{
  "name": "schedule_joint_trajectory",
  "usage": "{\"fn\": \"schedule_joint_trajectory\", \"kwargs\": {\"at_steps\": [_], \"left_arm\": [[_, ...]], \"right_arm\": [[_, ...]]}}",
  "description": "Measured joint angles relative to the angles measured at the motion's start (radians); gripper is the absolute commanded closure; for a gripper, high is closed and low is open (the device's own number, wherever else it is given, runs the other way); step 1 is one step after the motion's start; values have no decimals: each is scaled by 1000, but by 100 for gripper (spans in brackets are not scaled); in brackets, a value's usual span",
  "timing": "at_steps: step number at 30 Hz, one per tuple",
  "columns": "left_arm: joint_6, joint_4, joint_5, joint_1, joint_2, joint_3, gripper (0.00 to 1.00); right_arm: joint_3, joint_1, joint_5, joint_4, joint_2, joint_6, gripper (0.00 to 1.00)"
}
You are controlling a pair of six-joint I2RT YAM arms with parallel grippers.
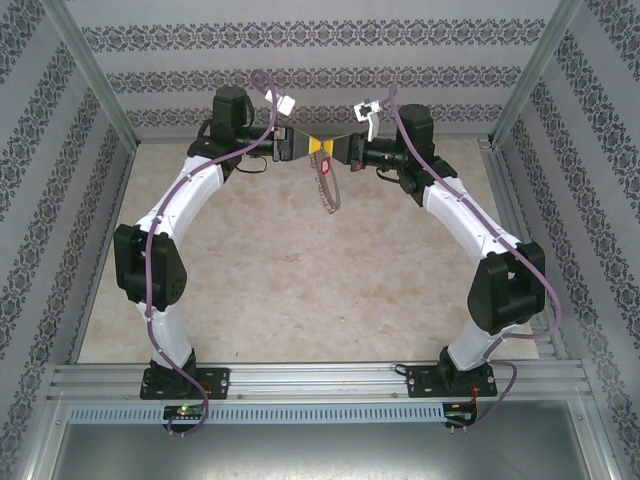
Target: Put the keys on the keyring
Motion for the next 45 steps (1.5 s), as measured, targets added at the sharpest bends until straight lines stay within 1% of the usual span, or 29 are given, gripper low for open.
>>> {"fn": "schedule_joint_trajectory", "kwargs": {"at_steps": [16,33,39,45], "left_arm": [[-8,13,-22,18,0,-29,71],[-132,212,0,19,-1,-101,68],[-102,179,-19,27,-29,-102,66],[-37,101,-35,51,-126,-126,65]], "right_arm": [[-3,0,-1,11,-18,0,100],[-3,0,-1,11,-18,0,100],[-3,2,0,11,-18,1,100],[-46,10,5,24,-52,1,100]]}}
